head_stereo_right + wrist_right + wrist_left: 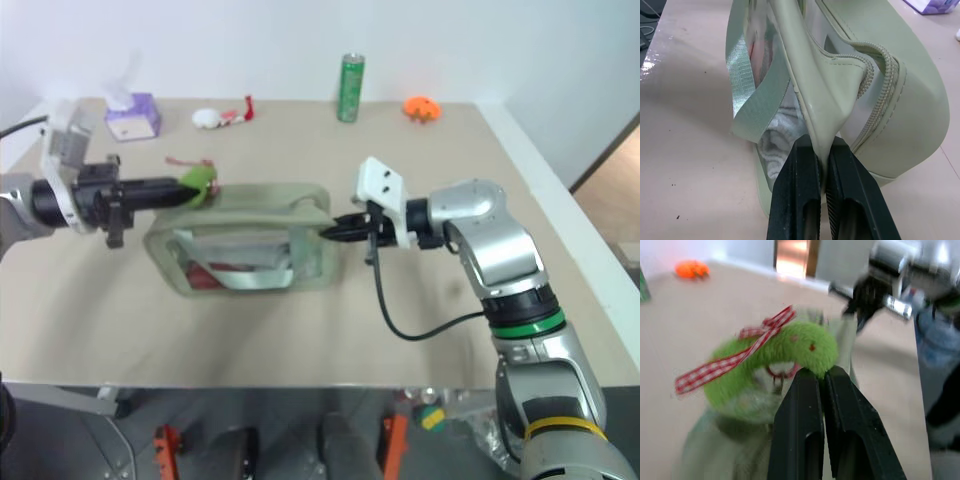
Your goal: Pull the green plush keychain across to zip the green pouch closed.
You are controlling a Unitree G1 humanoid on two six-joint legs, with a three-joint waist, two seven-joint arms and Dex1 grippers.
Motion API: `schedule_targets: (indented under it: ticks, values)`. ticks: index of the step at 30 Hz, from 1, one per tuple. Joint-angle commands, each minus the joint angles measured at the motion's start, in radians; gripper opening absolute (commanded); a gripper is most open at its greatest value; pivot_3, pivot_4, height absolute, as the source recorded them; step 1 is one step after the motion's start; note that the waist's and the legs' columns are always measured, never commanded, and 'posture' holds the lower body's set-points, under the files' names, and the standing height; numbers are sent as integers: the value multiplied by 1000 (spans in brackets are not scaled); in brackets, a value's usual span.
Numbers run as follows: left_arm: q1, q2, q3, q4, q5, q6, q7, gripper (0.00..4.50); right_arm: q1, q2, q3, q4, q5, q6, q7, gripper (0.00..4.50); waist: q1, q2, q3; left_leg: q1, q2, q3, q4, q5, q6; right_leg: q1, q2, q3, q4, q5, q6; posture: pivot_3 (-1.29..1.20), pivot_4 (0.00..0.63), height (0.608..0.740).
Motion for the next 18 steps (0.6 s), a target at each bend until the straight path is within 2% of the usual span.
schedule_targets:
  ticks: [1, 3, 4, 5, 8, 12, 18]
  values:
    - [6, 21, -14, -26, 39, -37, -30, 25, -6, -4, -23, -35, 8, -10, -8, 0, 0, 0, 0, 0, 0, 0, 0, 0, 0, 0, 0, 0, 0, 0, 0, 0, 150, 740]
    - [4, 17, -11, -23, 40, -37, -35, 25, -9, -3, -22, -32, 7, -11, -9, 0, 0, 0, 0, 0, 0, 0, 0, 0, 0, 0, 0, 0, 0, 0, 0, 0, 150, 740]
    - [-7, 13, -6, -15, 34, -25, -31, 692, -10, -2, -21, -31, 6, -11, -8, 0, 0, 0, 0, 0, 0, 0, 0, 0, 0, 0, 0, 0, 0, 0, 0, 0, 150, 740]
    - [-16, 11, 0, -10, 26, -13, -29, 882, -12, -1, -21, -29, 6, -12, -8, 0, 0, 0, 0, 0, 0, 0, 0, 0, 0, 0, 0, 0, 0, 0, 0, 0, 150, 740]
    - [-31, 3, 24, -6, 19, -9, -6, 2054, -12, 0, -20, -32, 7, -12, -8, 0, 0, 0, 0, 0, 0, 0, 0, 0, 0, 0, 0, 0, 0, 0, 0, 0, 150, 740]
    - [-45, 5, 100, -11, -63, 52, 10, 3440, -11, 1, -20, -31, 7, -14, -9, 0, -1, 0, 0, 0, 0, 0, 0, 0, 0, 0, 0, 0, 0, 0, 0, 0, 150, 740]
    - [-3, 53, 210, -35, -148, 124, 7, 3440, -13, 3, -21, -29, 7, -18, -9, 0, -1, 0, 0, 0, 1, 0, 0, 0, 0, 0, 0, 0, 0, 0, 0, 0, 150, 740]
